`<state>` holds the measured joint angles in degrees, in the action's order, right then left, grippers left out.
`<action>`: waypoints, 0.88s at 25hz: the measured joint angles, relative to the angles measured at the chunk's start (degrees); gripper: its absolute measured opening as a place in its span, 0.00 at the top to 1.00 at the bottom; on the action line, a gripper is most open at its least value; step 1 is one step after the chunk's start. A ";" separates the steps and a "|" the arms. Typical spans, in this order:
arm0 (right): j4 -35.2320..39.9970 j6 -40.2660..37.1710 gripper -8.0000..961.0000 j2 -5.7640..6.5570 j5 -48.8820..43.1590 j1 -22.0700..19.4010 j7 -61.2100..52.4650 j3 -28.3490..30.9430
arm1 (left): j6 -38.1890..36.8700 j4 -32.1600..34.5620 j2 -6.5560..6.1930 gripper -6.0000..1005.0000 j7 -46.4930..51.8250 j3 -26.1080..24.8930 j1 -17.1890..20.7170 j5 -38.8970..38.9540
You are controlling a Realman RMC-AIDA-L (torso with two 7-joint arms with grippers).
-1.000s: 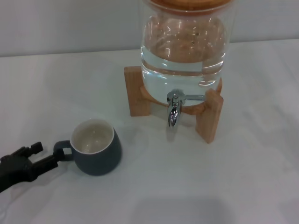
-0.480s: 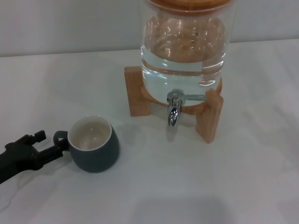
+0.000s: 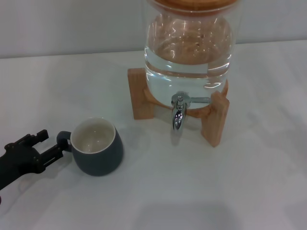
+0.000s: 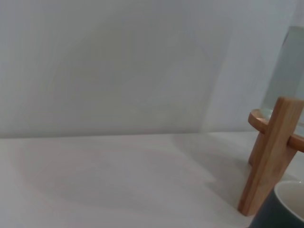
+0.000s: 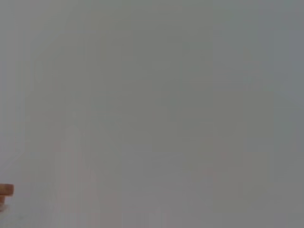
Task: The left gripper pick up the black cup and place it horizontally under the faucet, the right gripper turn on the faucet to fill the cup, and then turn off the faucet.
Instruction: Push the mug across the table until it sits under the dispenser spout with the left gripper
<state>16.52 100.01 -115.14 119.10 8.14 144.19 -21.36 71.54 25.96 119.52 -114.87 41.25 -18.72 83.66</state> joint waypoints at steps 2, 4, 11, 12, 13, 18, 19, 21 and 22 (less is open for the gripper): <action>-0.03 -0.05 0.12 0.00 0.01 0.15 -0.04 0.00 | -0.30 -0.18 -0.04 0.20 -0.36 -0.03 -0.12 0.01; -0.05 -0.11 0.12 0.00 0.02 0.26 -0.34 0.00 | -0.64 -0.26 -0.06 0.23 -0.57 0.00 -0.30 0.02; -0.12 -0.21 0.12 -0.04 0.15 0.65 -1.35 0.00 | -1.53 -0.32 -0.08 0.30 -1.14 -0.30 -0.73 0.15; -0.17 -0.22 0.12 -0.06 0.16 0.69 -1.36 0.00 | -1.62 -0.34 -0.09 0.30 -1.17 -0.27 -0.76 0.30; -0.21 -0.23 0.12 -0.07 0.17 0.74 -1.36 0.00 | -1.63 -0.36 -0.08 0.30 -1.33 -0.19 -0.79 0.50; -0.31 -0.26 0.12 -0.09 0.17 0.85 -1.45 0.00 | -1.65 -0.57 -0.01 0.31 -2.69 -0.18 -0.88 1.53; -0.36 -0.26 0.12 -0.08 0.17 0.85 -1.49 0.00 | -1.66 -0.74 -0.01 0.31 -2.97 -0.15 -0.89 1.99; -0.53 -0.26 0.13 -0.09 0.17 0.85 -1.54 0.00 | -1.66 -1.17 -0.07 0.31 -3.46 -0.05 -1.05 2.66; -0.58 -0.26 0.13 -0.08 0.19 0.85 -1.55 0.00 | -1.66 -1.36 -0.10 0.35 -3.64 -0.04 -1.20 2.74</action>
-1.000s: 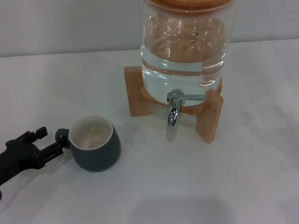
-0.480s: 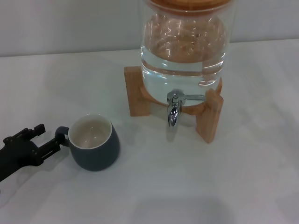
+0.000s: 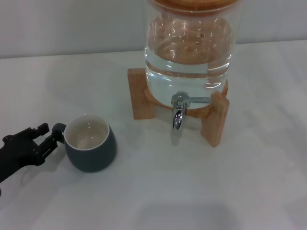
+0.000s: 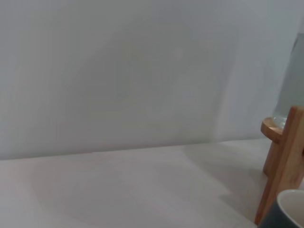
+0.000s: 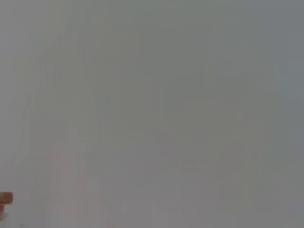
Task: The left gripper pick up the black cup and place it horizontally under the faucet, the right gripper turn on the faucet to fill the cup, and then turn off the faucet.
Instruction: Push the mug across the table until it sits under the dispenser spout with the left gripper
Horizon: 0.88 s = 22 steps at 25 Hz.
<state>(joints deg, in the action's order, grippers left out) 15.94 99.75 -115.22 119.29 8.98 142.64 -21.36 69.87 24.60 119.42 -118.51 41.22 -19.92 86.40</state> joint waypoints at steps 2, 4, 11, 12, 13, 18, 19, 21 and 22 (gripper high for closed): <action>-0.17 0.01 0.14 0.00 0.21 0.05 0.00 0.00 | -0.11 -0.60 -0.05 0.43 -0.49 0.01 -0.49 -0.03; -0.21 0.03 0.14 0.00 0.30 0.07 0.00 0.00 | -0.53 -1.14 -0.09 0.51 -0.81 0.02 -0.96 -0.18; -0.23 0.23 0.16 0.00 0.60 0.13 0.00 0.00 | -2.10 -2.48 -0.19 0.63 -1.82 0.07 -2.27 -0.44; -0.24 0.22 0.17 0.00 0.61 0.20 0.00 0.00 | -2.20 -2.55 -0.18 0.63 -1.84 0.08 -2.34 -0.46; -0.23 0.20 0.17 0.00 0.62 0.31 0.00 0.00 | -2.27 -2.59 -0.18 0.63 -1.86 0.09 -2.38 -0.49; -0.22 -0.22 0.18 0.00 0.77 0.82 0.00 0.00 | -2.59 -2.42 -0.26 0.62 -1.88 0.09 -2.32 -0.63; -0.22 -0.34 0.19 0.00 0.81 1.04 0.01 0.00 | -2.74 -2.33 -0.28 0.62 -1.89 0.09 -2.26 -0.59; -0.21 -0.62 0.19 0.00 0.83 1.26 0.01 0.00 | -3.00 -2.18 -0.28 0.62 -1.90 0.09 -2.24 -0.58; -0.21 -0.73 0.20 0.00 0.83 1.40 0.01 0.00 | -3.02 -2.14 -0.28 0.62 -1.90 0.09 -2.30 -0.58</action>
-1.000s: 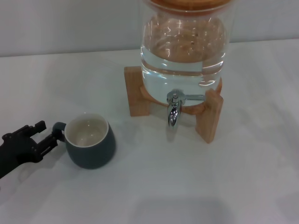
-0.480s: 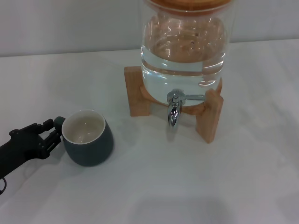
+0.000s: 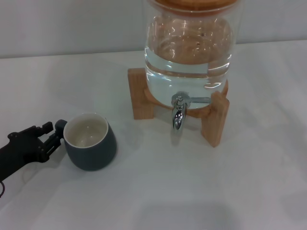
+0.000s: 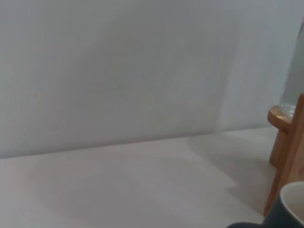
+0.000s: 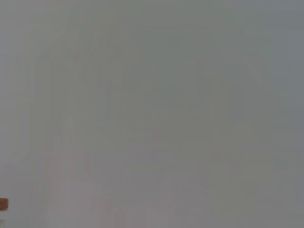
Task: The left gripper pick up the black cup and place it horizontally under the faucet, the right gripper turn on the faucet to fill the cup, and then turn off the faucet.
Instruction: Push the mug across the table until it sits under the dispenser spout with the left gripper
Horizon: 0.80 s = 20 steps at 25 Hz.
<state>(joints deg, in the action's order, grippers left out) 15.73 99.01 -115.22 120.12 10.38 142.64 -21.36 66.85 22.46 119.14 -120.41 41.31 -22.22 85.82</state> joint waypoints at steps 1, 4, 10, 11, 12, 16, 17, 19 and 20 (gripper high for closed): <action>0.00 -0.27 0.20 0.00 0.02 0.26 0.00 0.00 | -0.01 0.00 0.00 0.62 -0.05 0.00 -0.18 0.00; -0.01 -0.41 0.21 0.00 0.03 0.57 0.00 0.00 | -0.17 0.04 0.01 0.62 -0.16 0.00 -0.42 0.00; -0.07 -0.88 0.22 -0.07 0.03 0.98 0.04 0.00 | -0.83 0.12 -0.09 0.62 -0.26 0.00 -1.52 -0.39; -0.08 -0.94 0.23 -0.07 0.03 1.04 0.15 0.00 | -0.87 0.12 -0.12 0.62 -0.26 0.01 -1.64 -0.46; -0.08 -1.02 0.23 -0.08 0.03 1.08 0.25 0.00 | -0.90 0.14 -0.14 0.62 -0.26 0.01 -1.67 -0.47; -0.09 -1.79 0.24 -0.09 0.03 1.38 0.46 0.00 | -0.94 0.20 -0.14 0.62 -0.86 0.01 -1.70 -0.50; -0.09 -1.91 0.25 -0.09 0.03 1.41 0.47 0.00 | -0.94 0.21 -0.14 0.62 -1.34 0.00 -1.70 -0.51; -0.09 -2.07 0.25 -0.09 0.02 1.45 0.51 0.00 | -0.95 0.22 -0.12 0.66 -1.91 0.00 -1.70 -0.51; -0.09 -2.08 0.26 -0.09 0.02 1.47 0.53 0.00 | -0.96 0.22 -0.12 0.69 -1.97 0.00 -1.71 -0.51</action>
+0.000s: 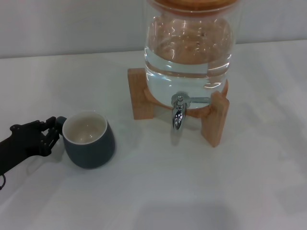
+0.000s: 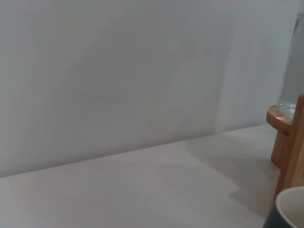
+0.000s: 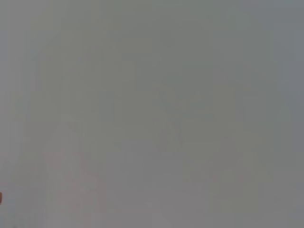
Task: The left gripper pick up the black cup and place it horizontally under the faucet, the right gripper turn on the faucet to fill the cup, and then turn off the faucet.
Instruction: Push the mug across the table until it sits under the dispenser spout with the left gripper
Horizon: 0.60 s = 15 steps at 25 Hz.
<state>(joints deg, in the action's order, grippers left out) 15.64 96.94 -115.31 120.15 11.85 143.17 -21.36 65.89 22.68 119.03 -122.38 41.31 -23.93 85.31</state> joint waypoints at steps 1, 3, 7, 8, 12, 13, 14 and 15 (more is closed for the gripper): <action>0.00 -0.01 0.26 0.00 -0.01 0.02 0.01 0.00 | -0.03 0.00 0.01 0.72 -0.14 0.00 -0.03 0.00; 0.00 -0.07 0.26 0.00 -0.01 0.06 0.01 0.00 | -0.10 0.00 0.02 0.79 -0.63 0.00 -0.06 0.02; 0.00 -0.44 0.26 0.00 -0.01 0.08 0.09 0.00 | 0.25 -0.25 0.06 0.82 -1.19 0.00 -0.71 0.22; 0.00 -0.44 0.26 0.00 -0.01 0.08 0.09 0.00 | 0.25 -0.25 0.06 0.83 -1.19 0.00 -0.71 0.22; 0.00 -0.58 0.26 0.00 -0.01 0.17 0.10 -0.09 | 1.54 -0.34 0.15 0.84 -1.19 0.00 -1.10 0.20; 0.00 -0.60 0.26 0.00 -0.01 0.19 0.12 -0.14 | 2.23 -0.54 0.24 0.84 -1.20 0.43 -1.39 0.03; 0.00 -0.65 0.26 0.00 -0.01 0.22 0.15 -0.20 | 2.23 -0.54 0.24 0.84 -1.20 0.43 -1.39 0.03; 0.00 -0.70 0.26 0.00 -0.01 0.26 0.18 -0.28 | 2.41 -0.59 0.31 0.84 -1.21 1.12 -1.47 0.02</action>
<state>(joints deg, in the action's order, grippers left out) 15.64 96.24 -115.31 120.14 12.11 143.35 -21.63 68.30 22.09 119.34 -123.59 42.43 -25.40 85.33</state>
